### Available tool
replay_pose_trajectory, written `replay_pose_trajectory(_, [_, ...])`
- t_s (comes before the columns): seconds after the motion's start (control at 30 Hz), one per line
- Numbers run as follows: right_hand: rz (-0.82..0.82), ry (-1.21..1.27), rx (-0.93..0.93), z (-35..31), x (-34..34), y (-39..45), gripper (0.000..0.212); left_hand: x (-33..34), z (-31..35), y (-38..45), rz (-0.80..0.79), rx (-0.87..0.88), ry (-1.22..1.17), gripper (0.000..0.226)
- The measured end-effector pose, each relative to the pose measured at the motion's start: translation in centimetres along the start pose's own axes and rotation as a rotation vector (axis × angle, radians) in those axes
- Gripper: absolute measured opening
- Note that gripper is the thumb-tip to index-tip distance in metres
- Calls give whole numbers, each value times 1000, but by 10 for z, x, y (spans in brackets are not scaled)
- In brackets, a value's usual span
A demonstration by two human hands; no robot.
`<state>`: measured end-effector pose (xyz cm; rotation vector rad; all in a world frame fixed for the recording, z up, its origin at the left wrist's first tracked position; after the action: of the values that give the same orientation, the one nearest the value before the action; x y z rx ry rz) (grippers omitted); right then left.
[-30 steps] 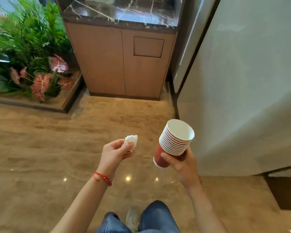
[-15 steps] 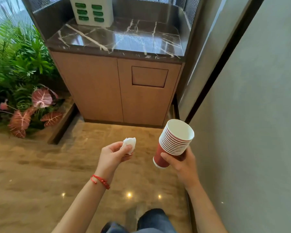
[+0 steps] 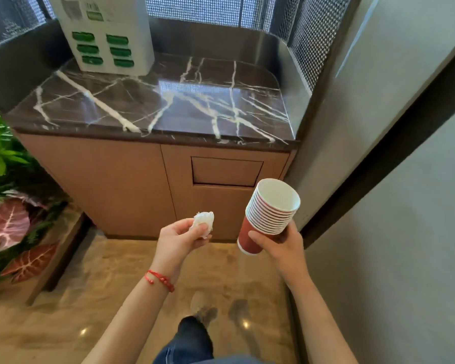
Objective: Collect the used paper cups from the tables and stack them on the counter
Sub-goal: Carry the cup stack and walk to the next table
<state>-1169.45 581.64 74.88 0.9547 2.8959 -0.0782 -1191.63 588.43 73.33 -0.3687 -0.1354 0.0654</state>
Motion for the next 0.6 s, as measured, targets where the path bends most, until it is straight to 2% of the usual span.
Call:
replay_pose_trajectory(0.27, [107,9,2,-25,43,144,58,73,71,147,-74,14,44,8])
replay_pose_trajectory(0.6, [175,35,-36,-43,61,277,66,162,108,255,-163,-12,19,8])
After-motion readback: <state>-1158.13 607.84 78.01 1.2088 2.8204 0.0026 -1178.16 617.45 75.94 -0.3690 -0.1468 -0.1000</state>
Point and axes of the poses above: each hand's wrist, its own y-axis towards the middle knuckle, its own x-axis out of the palm, z = x × y, the point moved 10 cm from there along y, towards the middle knuckle, and after that the axes turned 12 degrees about z, right-handed, at the moved point
